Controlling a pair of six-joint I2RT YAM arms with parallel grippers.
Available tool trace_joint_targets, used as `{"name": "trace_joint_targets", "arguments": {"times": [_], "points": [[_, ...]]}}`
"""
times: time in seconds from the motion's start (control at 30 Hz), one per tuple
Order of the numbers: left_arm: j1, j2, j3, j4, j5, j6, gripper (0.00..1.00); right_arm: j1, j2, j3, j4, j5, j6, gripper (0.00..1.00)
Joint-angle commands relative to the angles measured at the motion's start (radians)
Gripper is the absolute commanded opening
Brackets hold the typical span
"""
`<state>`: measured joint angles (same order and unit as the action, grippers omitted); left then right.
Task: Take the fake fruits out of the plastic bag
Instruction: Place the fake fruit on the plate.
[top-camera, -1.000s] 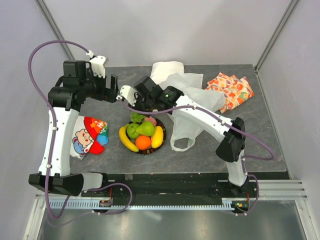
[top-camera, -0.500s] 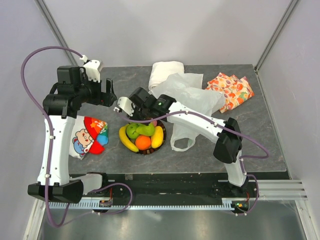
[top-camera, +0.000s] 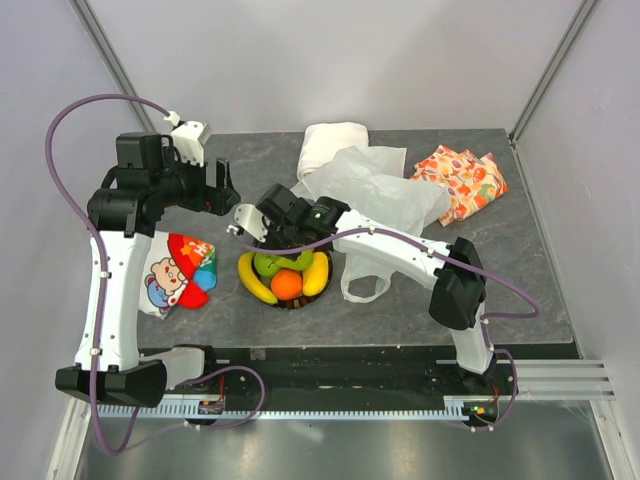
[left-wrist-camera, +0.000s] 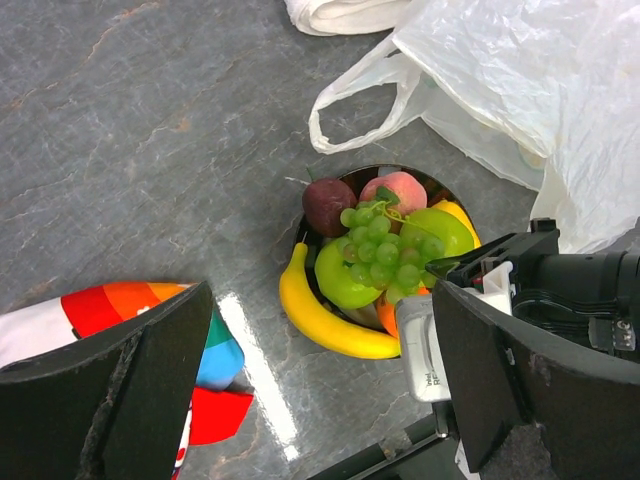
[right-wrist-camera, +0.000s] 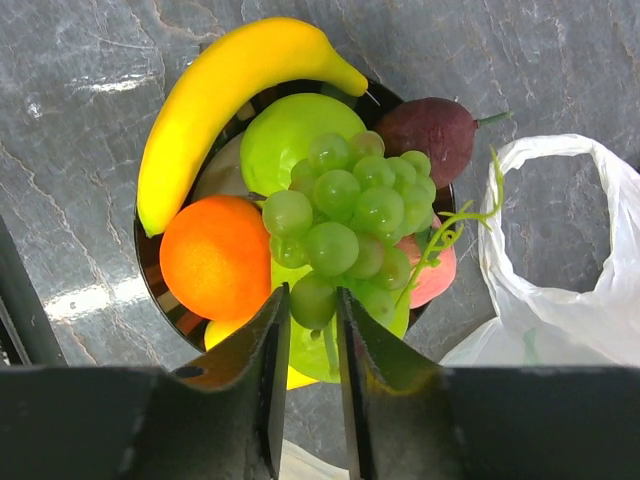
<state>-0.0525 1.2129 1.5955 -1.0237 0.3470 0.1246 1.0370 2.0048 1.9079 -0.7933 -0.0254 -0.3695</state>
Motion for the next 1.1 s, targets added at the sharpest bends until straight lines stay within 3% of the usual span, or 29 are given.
{"name": "trace_joint_targets", "arguments": {"times": [0.0,0.33,0.63,1.07], "points": [[0.003,0.002,0.009,0.024,0.043,-0.025,0.97,-0.002,-0.072,-0.017,0.006,0.019,0.023,0.34],[0.0,0.028,0.018,0.025,0.063,-0.028,0.97,0.003,-0.066,0.005,-0.004,0.004,0.027,0.48],[0.002,0.051,0.02,0.031,0.075,-0.032,0.97,0.001,-0.124,-0.004,-0.038,0.01,0.026,0.68],[0.002,0.112,0.058,0.036,0.102,-0.045,0.97,-0.005,-0.166,-0.003,-0.029,0.058,0.024,0.73]]}}
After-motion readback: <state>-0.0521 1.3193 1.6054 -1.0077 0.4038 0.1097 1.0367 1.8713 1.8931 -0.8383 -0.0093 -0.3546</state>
